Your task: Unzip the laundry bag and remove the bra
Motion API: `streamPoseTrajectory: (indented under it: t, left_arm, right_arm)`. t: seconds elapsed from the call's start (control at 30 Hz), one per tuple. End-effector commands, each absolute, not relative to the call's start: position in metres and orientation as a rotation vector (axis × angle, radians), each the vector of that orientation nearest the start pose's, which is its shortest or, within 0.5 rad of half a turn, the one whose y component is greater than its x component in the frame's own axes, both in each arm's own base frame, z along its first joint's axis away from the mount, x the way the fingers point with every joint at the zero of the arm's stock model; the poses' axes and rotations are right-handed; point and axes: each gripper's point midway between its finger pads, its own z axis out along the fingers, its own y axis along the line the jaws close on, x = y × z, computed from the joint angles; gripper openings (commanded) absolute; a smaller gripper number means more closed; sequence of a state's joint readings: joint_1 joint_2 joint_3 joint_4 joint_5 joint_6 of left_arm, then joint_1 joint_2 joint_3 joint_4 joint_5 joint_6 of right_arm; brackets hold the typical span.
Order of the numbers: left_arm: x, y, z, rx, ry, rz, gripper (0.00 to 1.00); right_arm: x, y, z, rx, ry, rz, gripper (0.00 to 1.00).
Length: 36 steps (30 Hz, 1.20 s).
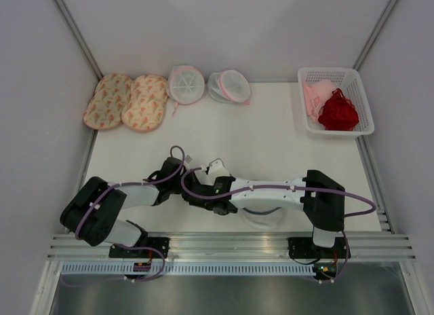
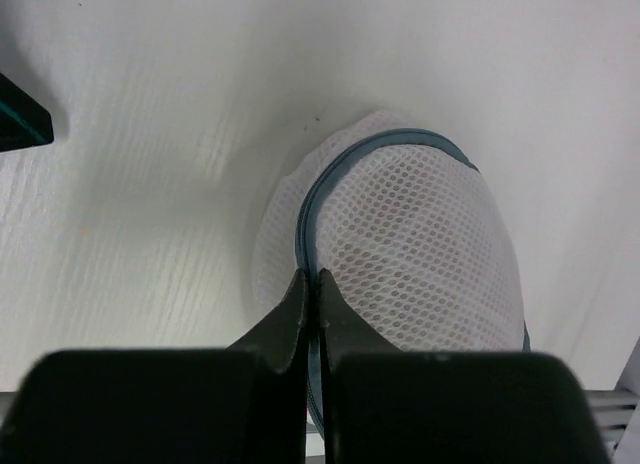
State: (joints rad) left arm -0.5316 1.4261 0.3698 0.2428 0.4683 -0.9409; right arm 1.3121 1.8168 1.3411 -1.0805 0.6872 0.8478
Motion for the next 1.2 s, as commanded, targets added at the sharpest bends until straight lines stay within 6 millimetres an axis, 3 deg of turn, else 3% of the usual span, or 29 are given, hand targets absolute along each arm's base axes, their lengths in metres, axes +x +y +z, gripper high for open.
streamPoseTrajectory:
  t: [0.0,0.07,0.13,0.2,0.37,0.47,0.6,0.73,0.87,0.93,1.0,1.03,1.07,1.17]
  left_arm:
    - [0.196,-0.238,0.025,-0.246,2.577,-1.171,0.02]
    - [0.199,-0.241,0.033,-0.24,2.541,-1.203,0.02]
    - [0.197,-0.246,0.041,-0.247,2.503,-1.277,0.02]
    - [0.203,-0.253,0.06,-0.216,2.416,-1.356,0.02]
    - [0.214,-0.263,0.096,-0.227,2.281,-1.465,0.02]
    - [0.219,-0.265,0.114,-0.247,2.216,-1.512,0.02]
    - [0.224,-0.266,0.139,-0.267,2.13,-1.555,0.02]
    - [0.227,-0.262,0.138,-0.305,2.147,-1.509,0.02]
    - [0.23,-0.255,0.137,-0.365,2.151,-1.457,0.02]
    - [0.235,-0.253,0.151,-0.359,2.113,-1.445,0.02]
    - [0.229,-0.251,0.155,-0.332,2.157,-1.41,0.02]
    - [0.232,-0.255,0.169,-0.304,2.151,-1.414,0.02]
    - [0.227,-0.255,0.166,-0.303,2.204,-1.402,0.02]
    - [0.217,-0.261,0.181,-0.251,2.207,-1.474,0.02]
  right_arm:
    - [0.171,0.276,0.11,-0.495,2.354,-0.366,0.0]
    - [0.169,0.281,0.123,-0.501,2.336,-0.287,0.0]
    - [0.165,0.3,0.132,-0.508,2.332,-0.108,0.01]
    - [0.163,0.311,0.154,-0.443,2.299,0.107,0.01]
    - [0.16,0.314,0.19,-0.351,2.22,0.443,0.0]
    - [0.156,0.315,0.192,-0.341,2.223,0.606,0.0]
    - [0.157,0.307,0.189,-0.302,2.21,0.688,0.0]
    - [0.158,0.299,0.195,-0.27,2.168,0.789,0.0]
    - [0.165,0.285,0.196,-0.227,2.151,0.78,0.01]
    - [0.17,0.279,0.196,-0.21,2.147,0.75,0.0]
    - [0.173,0.277,0.197,-0.21,2.145,0.737,0.0]
    - [0.174,0.277,0.196,-0.211,2.144,0.73,0.01]
    - [0.175,0.277,0.196,-0.209,2.139,0.726,0.01]
    - [0.18,0.277,0.197,-0.207,2.13,0.719,0.0]
